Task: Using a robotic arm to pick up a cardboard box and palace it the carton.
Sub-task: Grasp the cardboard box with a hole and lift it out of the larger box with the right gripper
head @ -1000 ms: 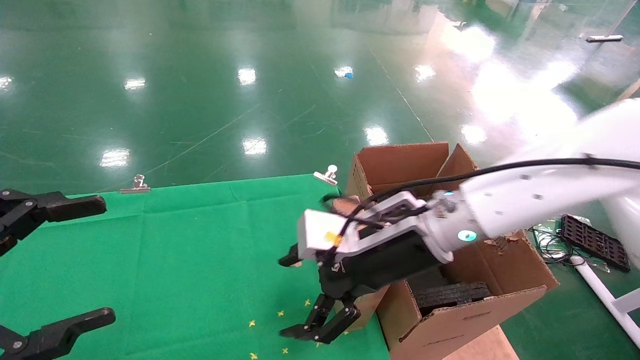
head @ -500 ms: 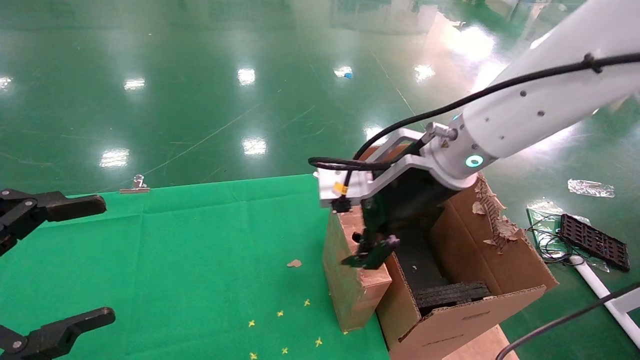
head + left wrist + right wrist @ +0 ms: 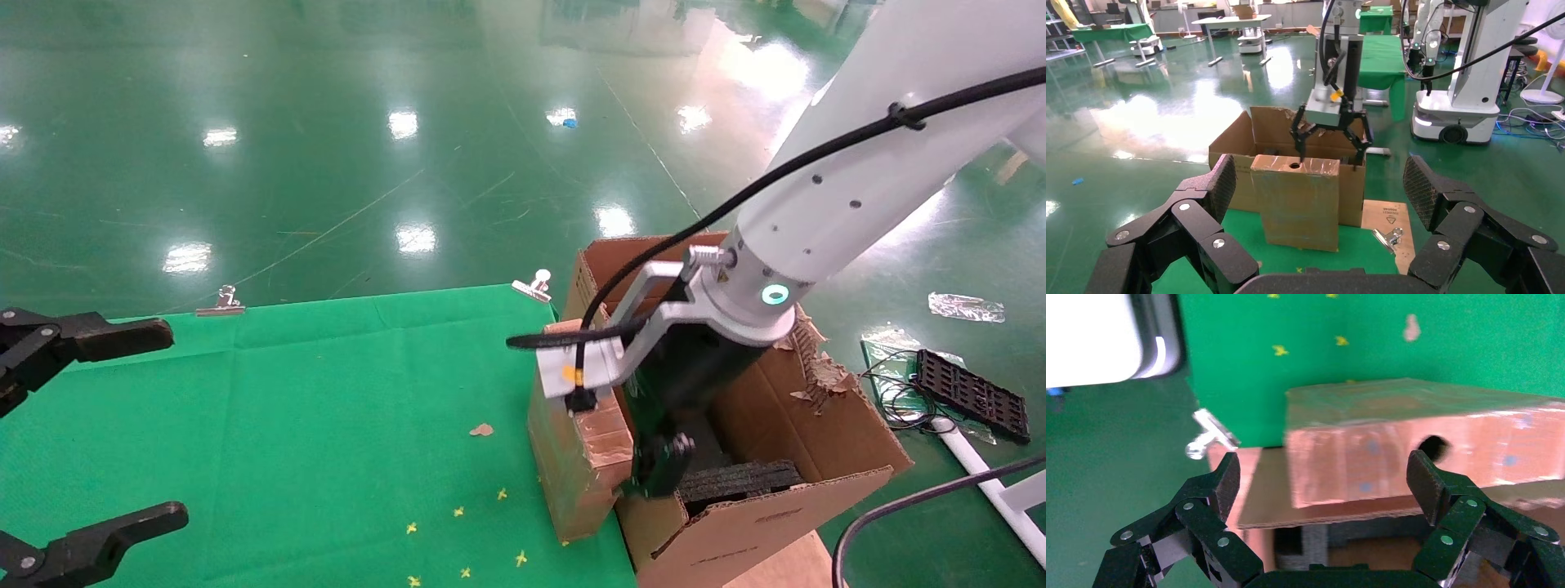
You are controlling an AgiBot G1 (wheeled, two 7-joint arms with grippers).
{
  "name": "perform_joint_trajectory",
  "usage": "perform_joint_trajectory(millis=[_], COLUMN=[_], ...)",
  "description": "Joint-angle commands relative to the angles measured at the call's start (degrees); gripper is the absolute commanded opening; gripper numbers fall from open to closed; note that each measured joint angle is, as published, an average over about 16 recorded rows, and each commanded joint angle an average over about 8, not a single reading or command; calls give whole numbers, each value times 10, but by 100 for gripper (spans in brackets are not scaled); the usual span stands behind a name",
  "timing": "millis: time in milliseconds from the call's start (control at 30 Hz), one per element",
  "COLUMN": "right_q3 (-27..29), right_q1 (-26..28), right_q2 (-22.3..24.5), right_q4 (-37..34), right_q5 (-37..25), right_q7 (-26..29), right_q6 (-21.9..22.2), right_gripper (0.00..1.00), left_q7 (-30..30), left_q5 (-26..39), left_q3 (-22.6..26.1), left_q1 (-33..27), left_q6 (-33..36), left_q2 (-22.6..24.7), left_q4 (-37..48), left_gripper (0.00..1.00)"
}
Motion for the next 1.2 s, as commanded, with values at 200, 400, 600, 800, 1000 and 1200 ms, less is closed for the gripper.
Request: perform_joint_trajectory(millis=[200, 400, 600, 800, 1000, 1200], right_q3=[-52, -76, -91, -93, -77, -81], right_q1=[24, 42, 60, 62, 28, -1], right_q2=[-7, -11, -7, -1, 8, -14], right_q4=[-1, -1, -8, -45, -143, -223], right_q5=[29, 33, 11, 23, 106, 128], right_q7=[14, 30, 129, 315, 377, 396], right_q6=[8, 15, 35, 49, 56, 57], right_gripper=[100, 100, 100, 100, 100, 100], left_q7=[0, 0, 0, 1, 1, 1], left_q5=[0, 0, -1, -1, -1, -1], left_q3=[0, 1, 1, 1, 1, 2], left_q1=[0, 0, 0, 0, 0, 0], left_q6=[0, 0, 0, 0, -1, -1], left_q2=[0, 0, 0, 0, -1, -1], left_q4=[0, 0, 0, 0, 0, 0], left_gripper=[100, 100, 100, 100, 100, 100])
